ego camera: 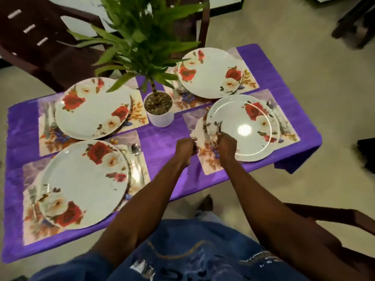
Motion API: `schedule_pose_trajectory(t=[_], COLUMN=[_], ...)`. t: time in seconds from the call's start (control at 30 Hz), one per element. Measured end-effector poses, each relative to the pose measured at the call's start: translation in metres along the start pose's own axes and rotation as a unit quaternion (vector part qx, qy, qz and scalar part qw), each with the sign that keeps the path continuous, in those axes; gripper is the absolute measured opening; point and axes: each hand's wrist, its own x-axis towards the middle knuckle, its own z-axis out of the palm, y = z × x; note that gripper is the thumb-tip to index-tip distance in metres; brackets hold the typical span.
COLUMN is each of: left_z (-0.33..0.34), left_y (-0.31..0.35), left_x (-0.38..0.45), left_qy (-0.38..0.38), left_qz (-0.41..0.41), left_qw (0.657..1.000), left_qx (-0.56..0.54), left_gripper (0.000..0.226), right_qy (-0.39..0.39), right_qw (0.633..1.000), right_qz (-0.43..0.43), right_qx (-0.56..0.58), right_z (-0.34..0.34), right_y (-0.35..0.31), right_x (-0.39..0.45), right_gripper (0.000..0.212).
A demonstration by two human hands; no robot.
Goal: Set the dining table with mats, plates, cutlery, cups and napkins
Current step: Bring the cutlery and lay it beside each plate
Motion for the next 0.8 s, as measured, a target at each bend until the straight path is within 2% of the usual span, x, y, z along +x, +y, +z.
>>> schedule_pose_trajectory(t=[0.1, 0.2, 0.33, 0.4, 0.5, 0.6, 0.8], left_z=[0.026, 0.037, 0.037, 0.036, 0.037, 0.035, 0.032], left_y=[-0.002, 0.002, -0.003, -0.009, -0.011, -0.017, -0.015], left_x=[0.009, 0.019, 0.047, 0.058, 0.055, 0.052, 0.045], left_qy=[0.049, 0.131, 0.178, 0.174, 0.161, 0.164, 0.154], left_qz=[-0.013, -0.038, -0.089, -0.096, -0.094, -0.082, -0.028], left_qw=[0.999, 0.991, 0.979, 0.980, 0.982, 0.980, 0.976], left_qx=[-0.009, 0.013, -0.043, -0.030, 0.015, 0.074, 0.151], left_gripper=[0.017, 0.008, 0.040, 0.045, 0.028, 0.028, 0.025], right_qy=[-0.015, -0.017, -0.040, -0.046, -0.054, -0.062, -0.071], right_qw=[0.999, 0.998, 0.995, 0.995, 0.994, 0.993, 0.988], right_qz=[-0.023, -0.048, -0.079, -0.072, -0.066, -0.068, -0.078], right_qx=[-0.017, -0.027, -0.050, -0.052, -0.064, -0.076, -0.115], right_z=[-0.017, -0.027, -0.027, -0.027, -0.028, -0.029, -0.032], right_y=[-0.012, -0.024, -0.021, -0.016, -0.022, -0.026, -0.022], right_x=[0.016, 0.017, 0.033, 0.043, 0.038, 0.035, 0.028], right_gripper=[0.025, 0.025, 0.025, 0.024, 0.023, 0.024, 0.028])
